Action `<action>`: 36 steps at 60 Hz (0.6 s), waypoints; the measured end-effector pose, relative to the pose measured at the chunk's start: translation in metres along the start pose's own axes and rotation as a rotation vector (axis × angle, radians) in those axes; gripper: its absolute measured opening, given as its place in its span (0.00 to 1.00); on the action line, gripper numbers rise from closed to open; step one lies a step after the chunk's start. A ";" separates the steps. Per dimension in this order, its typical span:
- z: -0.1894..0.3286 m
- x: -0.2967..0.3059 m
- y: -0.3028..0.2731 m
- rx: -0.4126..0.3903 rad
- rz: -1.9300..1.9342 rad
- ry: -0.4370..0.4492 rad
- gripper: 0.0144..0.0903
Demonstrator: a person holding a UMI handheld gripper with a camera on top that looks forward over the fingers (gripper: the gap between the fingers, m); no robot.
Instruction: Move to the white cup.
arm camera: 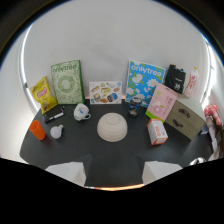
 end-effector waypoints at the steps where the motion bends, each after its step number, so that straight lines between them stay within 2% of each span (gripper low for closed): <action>1: 0.000 0.000 0.002 -0.004 0.001 0.001 0.94; 14: -0.007 -0.022 0.018 -0.017 -0.008 0.001 0.93; 36: 0.027 -0.121 -0.013 0.028 -0.065 -0.110 0.93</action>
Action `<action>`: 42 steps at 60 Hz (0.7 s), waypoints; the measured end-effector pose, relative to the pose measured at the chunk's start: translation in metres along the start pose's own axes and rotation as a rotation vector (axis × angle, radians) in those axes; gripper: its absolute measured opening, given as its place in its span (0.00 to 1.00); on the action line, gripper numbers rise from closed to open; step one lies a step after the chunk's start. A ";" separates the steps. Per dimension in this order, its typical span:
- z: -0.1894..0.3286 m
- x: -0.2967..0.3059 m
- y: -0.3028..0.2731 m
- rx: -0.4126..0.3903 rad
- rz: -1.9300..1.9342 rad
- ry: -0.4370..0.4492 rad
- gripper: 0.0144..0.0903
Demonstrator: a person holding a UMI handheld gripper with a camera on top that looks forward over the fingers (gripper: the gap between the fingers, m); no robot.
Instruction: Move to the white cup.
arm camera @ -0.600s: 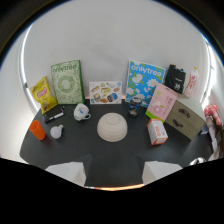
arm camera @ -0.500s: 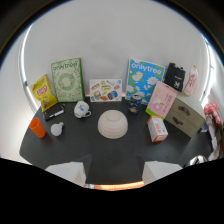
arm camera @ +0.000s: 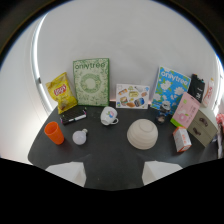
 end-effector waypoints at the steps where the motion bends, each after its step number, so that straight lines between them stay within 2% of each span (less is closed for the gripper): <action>1: 0.003 -0.004 -0.003 0.004 -0.002 -0.004 0.93; 8: 0.030 -0.024 -0.026 0.032 -0.007 -0.015 0.93; 21: 0.105 -0.033 -0.066 0.078 0.017 0.025 0.93; 32: 0.171 -0.030 -0.074 0.058 0.033 0.055 0.93; 42: 0.206 -0.026 -0.074 0.030 0.037 0.065 0.93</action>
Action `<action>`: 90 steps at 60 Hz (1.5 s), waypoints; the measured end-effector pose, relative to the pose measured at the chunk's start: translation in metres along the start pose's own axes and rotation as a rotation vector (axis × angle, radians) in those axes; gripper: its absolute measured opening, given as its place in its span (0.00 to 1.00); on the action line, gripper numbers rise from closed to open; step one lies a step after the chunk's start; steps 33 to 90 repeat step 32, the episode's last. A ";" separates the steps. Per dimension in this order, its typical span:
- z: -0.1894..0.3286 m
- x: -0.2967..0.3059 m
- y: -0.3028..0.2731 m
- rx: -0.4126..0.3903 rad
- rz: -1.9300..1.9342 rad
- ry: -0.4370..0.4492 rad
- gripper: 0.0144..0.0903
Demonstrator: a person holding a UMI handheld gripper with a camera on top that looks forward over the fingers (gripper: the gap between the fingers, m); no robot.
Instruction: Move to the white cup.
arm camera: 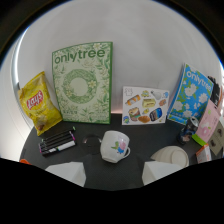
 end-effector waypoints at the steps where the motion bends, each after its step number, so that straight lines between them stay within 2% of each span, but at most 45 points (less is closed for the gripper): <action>1: 0.002 0.000 0.000 -0.003 0.000 0.001 0.93; 21: 0.014 0.000 0.000 -0.029 -0.001 0.009 0.93; 90: 0.013 -0.001 -0.002 -0.024 -0.009 0.007 0.94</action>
